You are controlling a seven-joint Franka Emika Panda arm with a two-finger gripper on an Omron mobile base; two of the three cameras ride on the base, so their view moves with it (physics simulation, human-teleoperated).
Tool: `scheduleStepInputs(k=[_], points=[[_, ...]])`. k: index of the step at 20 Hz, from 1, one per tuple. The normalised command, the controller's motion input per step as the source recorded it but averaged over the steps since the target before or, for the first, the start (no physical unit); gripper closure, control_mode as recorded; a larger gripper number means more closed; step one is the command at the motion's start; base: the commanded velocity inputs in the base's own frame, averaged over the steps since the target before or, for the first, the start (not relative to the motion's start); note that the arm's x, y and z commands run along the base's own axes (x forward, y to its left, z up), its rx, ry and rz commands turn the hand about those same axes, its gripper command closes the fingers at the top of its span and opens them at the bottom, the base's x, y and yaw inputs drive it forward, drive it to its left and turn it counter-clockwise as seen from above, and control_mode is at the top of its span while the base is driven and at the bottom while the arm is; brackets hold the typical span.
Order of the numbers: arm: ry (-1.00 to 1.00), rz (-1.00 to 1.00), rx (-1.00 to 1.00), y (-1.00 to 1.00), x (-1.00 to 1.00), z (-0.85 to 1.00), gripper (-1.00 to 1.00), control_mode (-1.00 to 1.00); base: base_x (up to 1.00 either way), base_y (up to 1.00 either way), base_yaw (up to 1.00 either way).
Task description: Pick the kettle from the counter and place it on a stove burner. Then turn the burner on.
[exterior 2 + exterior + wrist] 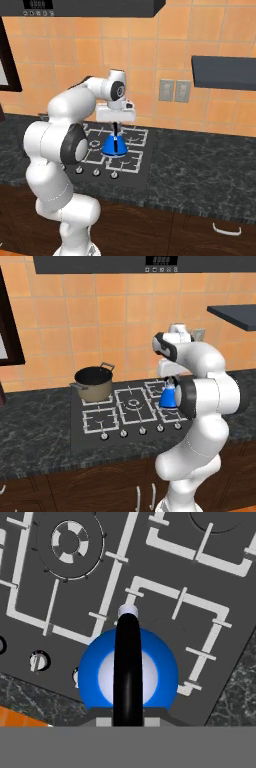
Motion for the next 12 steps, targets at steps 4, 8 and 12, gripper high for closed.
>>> scheduleStepInputs(k=[4, 8, 12], points=[[-0.11, 0.00, 0.00, -0.08, 0.00, -0.19, 1.00, -1.00, 0.00, 0.00, 0.00], [-0.14, 0.00, 0.00, -0.22, 0.00, 0.00, 1.00, -1.00, 0.00, 0.00, 0.00], [-0.11, 0.00, 0.00, -0.29, 0.23, 0.00, 1.00, -1.00, 0.00, 0.00, 0.00]])
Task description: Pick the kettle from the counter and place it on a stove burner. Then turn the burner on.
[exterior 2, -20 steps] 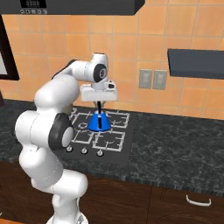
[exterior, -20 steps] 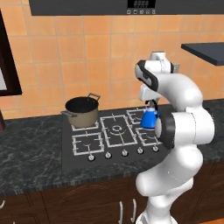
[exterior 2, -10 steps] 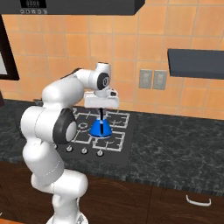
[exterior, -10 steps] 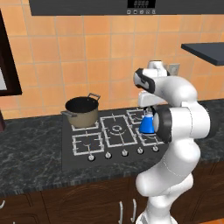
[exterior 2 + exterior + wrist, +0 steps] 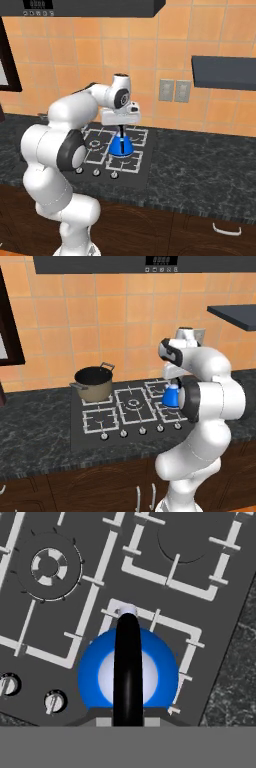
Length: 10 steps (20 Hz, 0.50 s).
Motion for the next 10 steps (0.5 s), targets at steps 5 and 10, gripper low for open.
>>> scheduleStepInputs(k=[5, 10], points=[[-0.02, 0.00, 0.01, -0.21, 0.49, 0.05, 1.00, -1.00, 0.00, 0.00, 0.00], [0.00, -0.01, 0.01, -0.09, 0.85, 0.08, 1.00, -1.00, 0.00, 0.00, 0.00]])
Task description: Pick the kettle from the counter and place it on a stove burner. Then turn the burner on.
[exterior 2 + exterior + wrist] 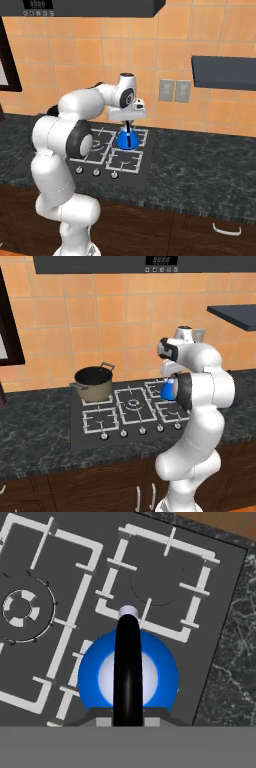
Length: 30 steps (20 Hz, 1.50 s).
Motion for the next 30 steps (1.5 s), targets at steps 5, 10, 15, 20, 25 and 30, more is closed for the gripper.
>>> scheduleStepInputs(k=[5, 10, 15, 20, 25, 30], points=[[-0.02, 0.00, 0.01, 0.00, 0.44, 0.14, 1.00, -1.00, 0.00, 0.00, 0.00], [-0.18, 0.00, 0.01, 0.00, 0.33, -0.12, 1.00, -1.00, 0.00, 0.00, 0.00], [-0.04, 0.00, 0.00, 0.00, 0.36, 0.00, 1.00, -1.00, 0.00, 0.00, 0.00], [0.01, 0.00, 0.00, 0.01, 0.73, -0.10, 1.00, -1.00, 0.00, 0.00, 0.00], [0.06, 0.00, 0.00, 0.08, 0.23, -0.25, 1.00, -1.00, 0.00, 0.00, 0.00], [0.11, 0.00, 0.01, 0.00, 0.05, -0.65, 1.00, -1.00, 0.00, 0.00, 0.00]])
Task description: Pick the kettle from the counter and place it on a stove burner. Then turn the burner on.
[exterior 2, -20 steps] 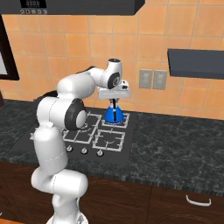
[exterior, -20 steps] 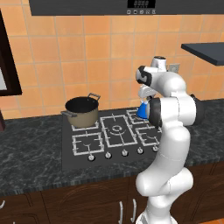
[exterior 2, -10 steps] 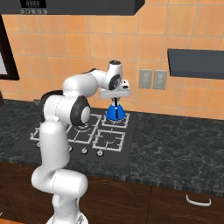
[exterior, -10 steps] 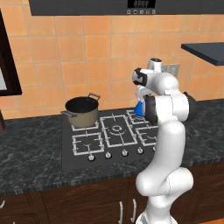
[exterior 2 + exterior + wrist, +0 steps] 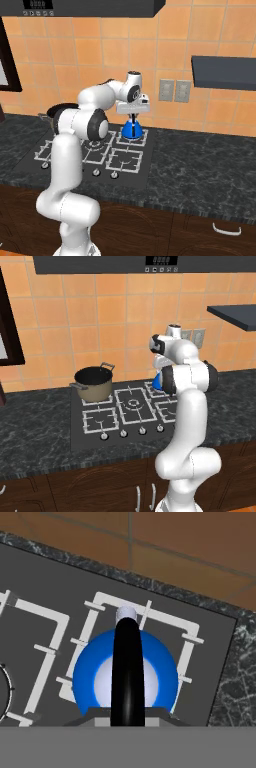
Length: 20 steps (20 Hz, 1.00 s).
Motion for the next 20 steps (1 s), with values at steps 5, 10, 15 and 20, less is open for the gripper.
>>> scheduleStepInputs(k=[5, 10, 15, 20], points=[[0.04, 0.00, 0.00, 0.00, 0.04, -0.22, 1.00, -1.00, 0.00, 0.00, 0.00], [0.00, 0.00, 0.00, 0.00, 0.00, 0.00, -1.00, -1.00, 0.00, 0.00, 0.00], [0.00, 0.00, 0.00, 0.00, 0.00, 0.00, -1.00, -1.00, 0.00, 0.00, 0.00], [0.00, 0.00, 0.00, 0.01, -0.17, 0.03, -1.00, -1.00, 0.00, 0.00, 0.00]])
